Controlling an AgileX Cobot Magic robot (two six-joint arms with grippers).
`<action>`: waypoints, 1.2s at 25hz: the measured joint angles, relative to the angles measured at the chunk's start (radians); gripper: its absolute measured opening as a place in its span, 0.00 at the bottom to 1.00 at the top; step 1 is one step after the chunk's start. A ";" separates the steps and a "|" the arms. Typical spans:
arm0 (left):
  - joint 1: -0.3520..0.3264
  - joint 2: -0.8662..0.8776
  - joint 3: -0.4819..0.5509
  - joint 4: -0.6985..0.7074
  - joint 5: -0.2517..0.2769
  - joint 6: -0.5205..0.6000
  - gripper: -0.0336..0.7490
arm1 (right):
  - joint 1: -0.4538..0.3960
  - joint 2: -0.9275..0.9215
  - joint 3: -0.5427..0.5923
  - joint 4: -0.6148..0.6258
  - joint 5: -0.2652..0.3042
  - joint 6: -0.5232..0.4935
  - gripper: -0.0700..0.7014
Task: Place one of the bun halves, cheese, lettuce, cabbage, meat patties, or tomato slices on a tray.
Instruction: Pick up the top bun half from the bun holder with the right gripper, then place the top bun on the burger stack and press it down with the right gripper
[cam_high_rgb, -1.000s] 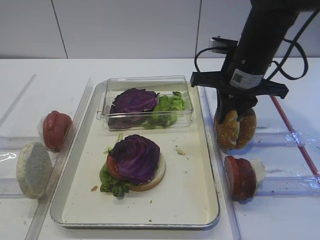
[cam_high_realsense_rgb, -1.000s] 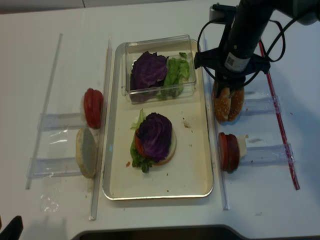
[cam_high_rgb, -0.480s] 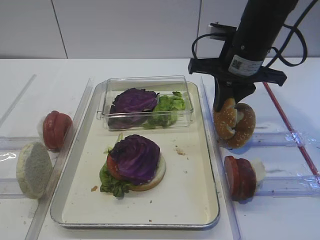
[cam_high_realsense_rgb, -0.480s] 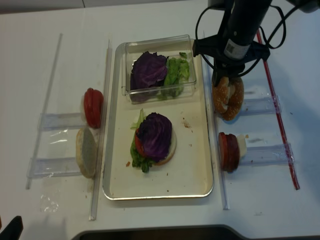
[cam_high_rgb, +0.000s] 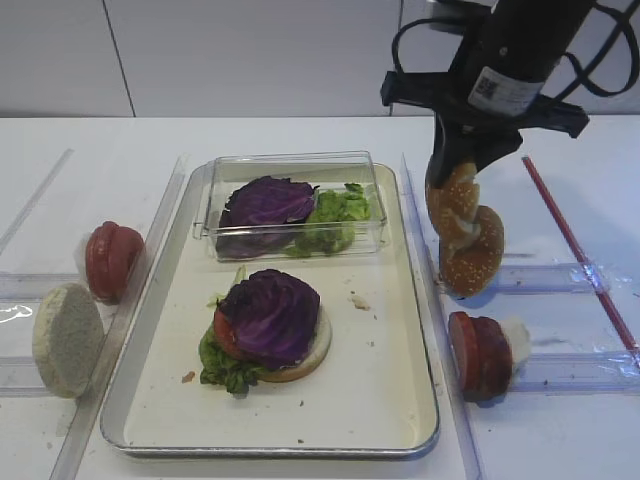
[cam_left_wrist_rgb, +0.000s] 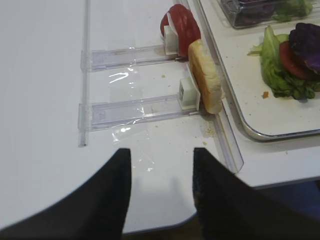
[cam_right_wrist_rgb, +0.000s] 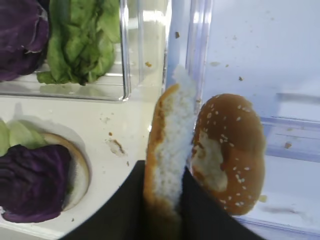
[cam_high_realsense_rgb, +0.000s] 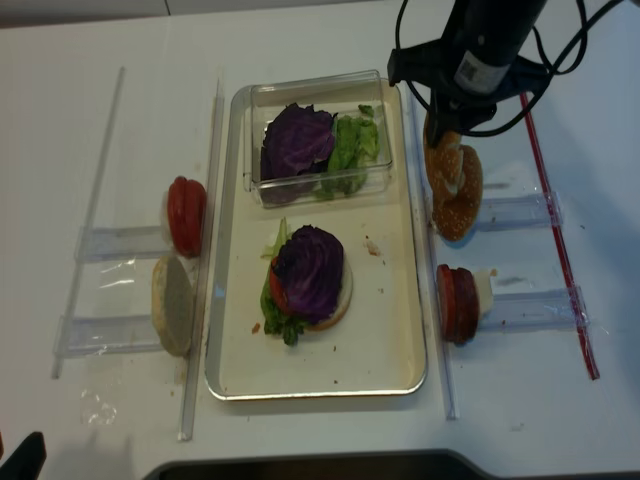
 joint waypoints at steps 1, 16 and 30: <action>0.000 0.000 0.000 0.000 0.000 0.000 0.40 | 0.000 -0.011 0.000 0.004 0.002 0.000 0.27; 0.000 0.000 0.000 0.000 0.000 0.000 0.40 | 0.073 -0.118 0.000 0.206 0.006 -0.059 0.27; 0.000 0.000 0.000 0.000 0.000 0.000 0.40 | 0.228 -0.134 0.050 0.344 -0.049 -0.147 0.27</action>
